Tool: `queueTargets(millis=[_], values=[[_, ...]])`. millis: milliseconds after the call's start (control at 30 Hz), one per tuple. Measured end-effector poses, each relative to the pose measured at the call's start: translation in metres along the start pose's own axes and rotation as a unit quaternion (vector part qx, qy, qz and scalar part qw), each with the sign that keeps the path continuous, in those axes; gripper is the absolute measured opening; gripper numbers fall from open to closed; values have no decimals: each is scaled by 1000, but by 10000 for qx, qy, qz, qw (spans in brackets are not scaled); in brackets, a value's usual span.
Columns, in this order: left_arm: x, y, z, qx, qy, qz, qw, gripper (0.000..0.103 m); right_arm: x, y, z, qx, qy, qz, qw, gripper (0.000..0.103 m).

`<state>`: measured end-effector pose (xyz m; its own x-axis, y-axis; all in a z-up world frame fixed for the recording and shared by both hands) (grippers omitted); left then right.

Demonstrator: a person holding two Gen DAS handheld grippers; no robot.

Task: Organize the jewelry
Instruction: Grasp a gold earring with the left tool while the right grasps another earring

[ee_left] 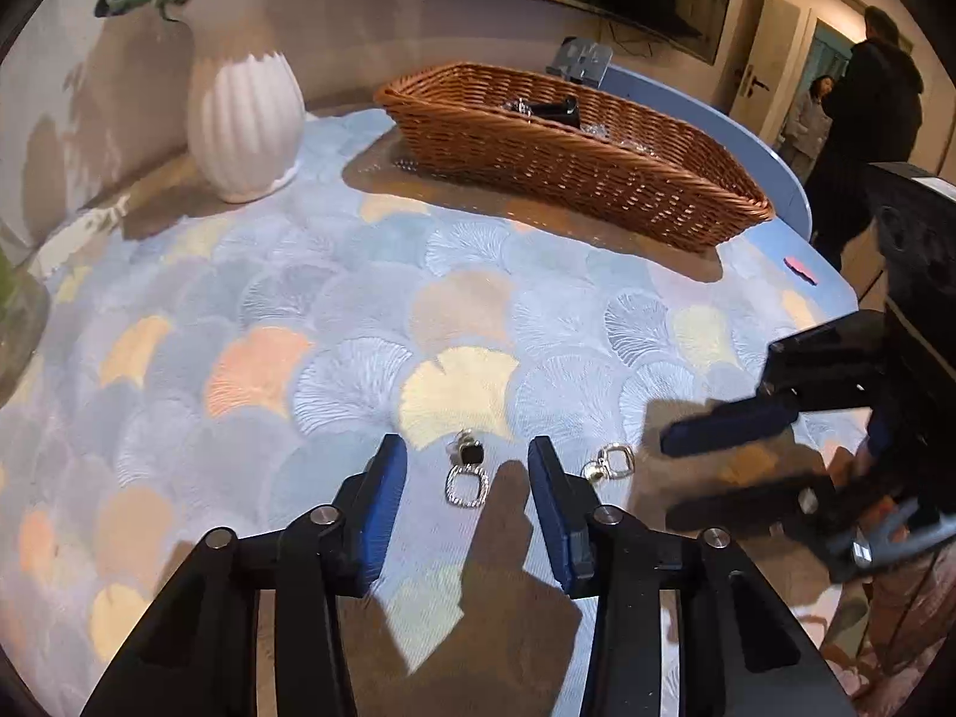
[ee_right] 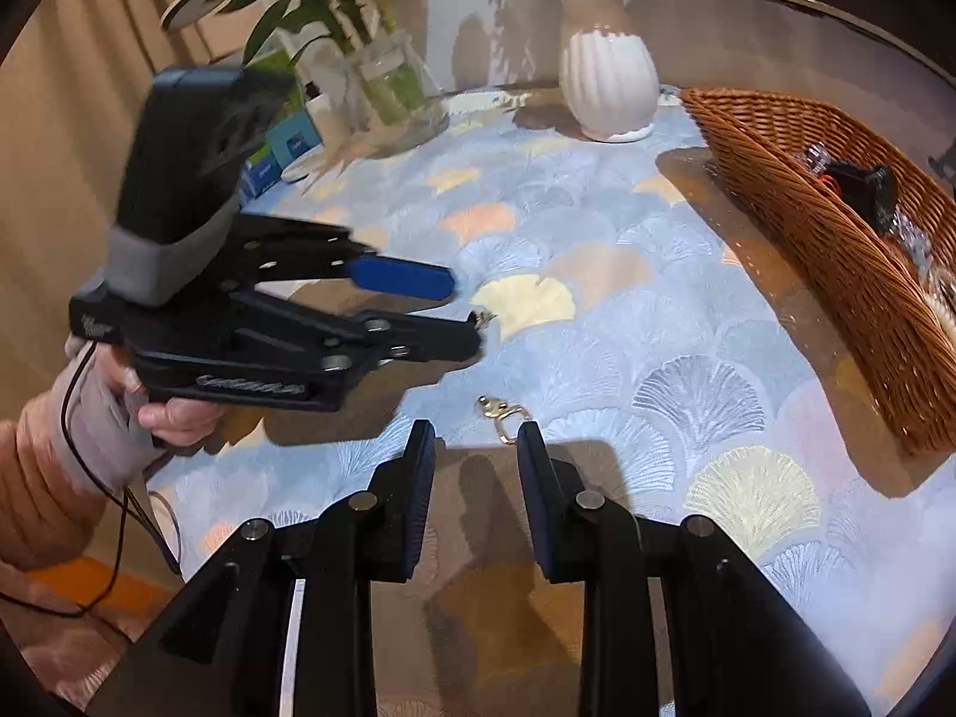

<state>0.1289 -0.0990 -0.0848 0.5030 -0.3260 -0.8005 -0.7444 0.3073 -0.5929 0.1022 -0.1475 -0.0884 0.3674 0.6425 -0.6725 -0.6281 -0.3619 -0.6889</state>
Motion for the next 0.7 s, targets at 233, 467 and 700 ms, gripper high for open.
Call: queueTargets(millis=[233,467,700], values=[[10,-6,2,-42,-124,-34,9999,11,10,-4,4,-649,505,236,9963,31],[5,-3,22,-447,-16,-150,9989,11,29,-14,15,-1567,515,511,9850,31],[4,-2,23,-472,42,-192,9987,11,37,-14,13,-1835,459,541,9805,28]])
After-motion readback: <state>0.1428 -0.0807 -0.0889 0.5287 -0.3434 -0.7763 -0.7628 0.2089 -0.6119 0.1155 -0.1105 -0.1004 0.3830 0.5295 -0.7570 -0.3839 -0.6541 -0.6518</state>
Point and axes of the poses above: each gripper's, at about its wrist camera, not at the fingertips, and x roughly the way its jaws point, z to its left, y to its underside, the point moved 8 cm from there along x, roughly the way its jaws point, and after that the axes turned 1 degree about y, right-handed, at the moved point
